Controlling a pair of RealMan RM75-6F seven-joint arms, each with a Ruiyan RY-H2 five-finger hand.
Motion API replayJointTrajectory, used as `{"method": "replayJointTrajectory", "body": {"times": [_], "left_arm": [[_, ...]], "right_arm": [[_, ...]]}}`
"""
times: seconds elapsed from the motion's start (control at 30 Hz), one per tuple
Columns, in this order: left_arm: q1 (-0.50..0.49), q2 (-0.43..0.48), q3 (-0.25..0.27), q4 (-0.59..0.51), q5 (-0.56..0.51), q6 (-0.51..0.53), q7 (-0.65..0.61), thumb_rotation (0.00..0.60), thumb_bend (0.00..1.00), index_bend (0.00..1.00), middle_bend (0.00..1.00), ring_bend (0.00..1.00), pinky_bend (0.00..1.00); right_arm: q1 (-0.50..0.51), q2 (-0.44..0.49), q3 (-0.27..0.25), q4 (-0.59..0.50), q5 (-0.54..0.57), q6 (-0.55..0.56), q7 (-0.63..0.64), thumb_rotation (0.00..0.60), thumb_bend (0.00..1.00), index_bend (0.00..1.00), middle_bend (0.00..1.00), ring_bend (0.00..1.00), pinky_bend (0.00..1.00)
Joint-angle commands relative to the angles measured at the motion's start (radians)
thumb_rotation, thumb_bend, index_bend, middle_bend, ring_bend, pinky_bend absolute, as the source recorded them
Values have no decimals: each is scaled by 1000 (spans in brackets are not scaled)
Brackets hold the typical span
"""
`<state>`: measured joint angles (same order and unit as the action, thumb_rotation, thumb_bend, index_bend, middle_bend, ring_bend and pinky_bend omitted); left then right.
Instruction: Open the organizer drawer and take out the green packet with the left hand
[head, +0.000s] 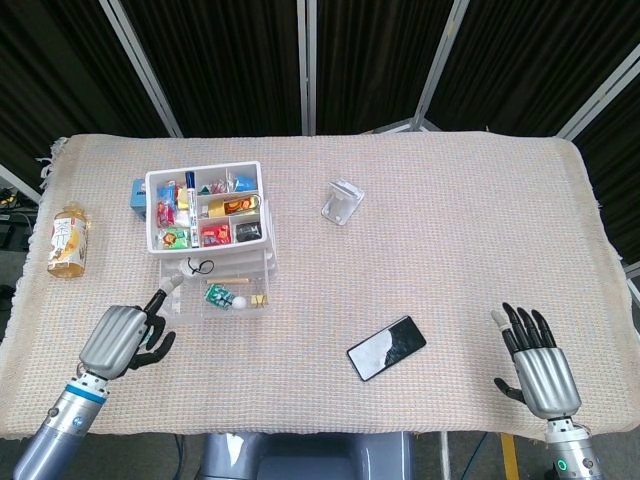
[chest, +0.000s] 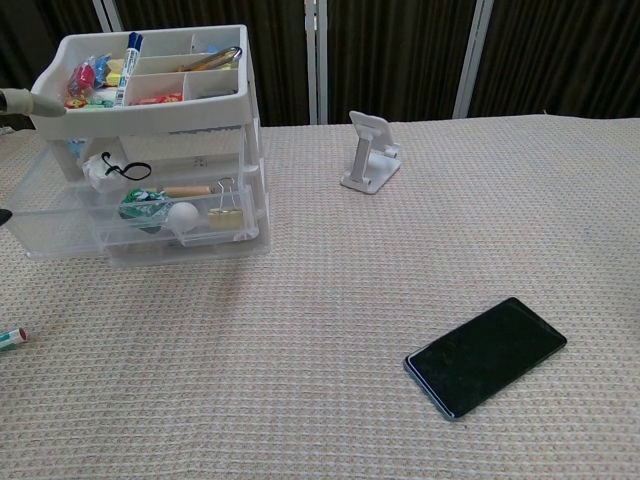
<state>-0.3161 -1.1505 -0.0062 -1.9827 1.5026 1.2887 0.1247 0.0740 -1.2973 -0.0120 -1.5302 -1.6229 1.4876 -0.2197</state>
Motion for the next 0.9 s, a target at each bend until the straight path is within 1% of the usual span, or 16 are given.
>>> {"method": "replayJointTrajectory", "body": {"times": [0.03,0.17,0.23,0.33,0.43,0.5,0.6,0.67,0.9], "left_arm": [[0,33,-21,-43,17,26,32,600,309,122,832,820,664],[-17,59,-61,-91,-3,33,86,600,184,163,834,825,663],[-41,77,-95,-125,-53,12,134,600,120,174,836,826,663],[-85,95,-140,-160,-157,-34,215,600,37,206,849,835,663],[-138,101,-179,-178,-274,-77,314,600,15,286,886,861,675],[-166,99,-195,-179,-329,-92,369,600,15,316,910,879,694],[-203,97,-211,-179,-404,-103,448,600,16,386,943,904,720],[-226,90,-217,-178,-441,-104,499,600,16,430,968,922,742],[-293,54,-225,-160,-529,-116,600,600,19,477,1000,951,776]], "right_arm": [[0,-1,-1,0,-1,-1,-1,600,0,0,0,0,0],[0,-2,-2,0,-1,-1,-3,600,0,0,0,0,0],[-1,-2,-2,0,-1,-2,-3,600,0,0,0,0,0],[0,-1,-2,0,-1,-1,-1,600,0,0,0,0,0],[0,1,-1,0,1,-2,3,600,0,0,0,0,0],[0,3,0,-1,2,-2,6,600,0,0,0,0,0],[2,4,0,0,3,-5,9,600,0,0,0,0,0],[2,3,0,1,4,-8,10,600,0,0,0,0,0],[3,2,-1,1,6,-10,11,600,0,0,0,0,0]]}}
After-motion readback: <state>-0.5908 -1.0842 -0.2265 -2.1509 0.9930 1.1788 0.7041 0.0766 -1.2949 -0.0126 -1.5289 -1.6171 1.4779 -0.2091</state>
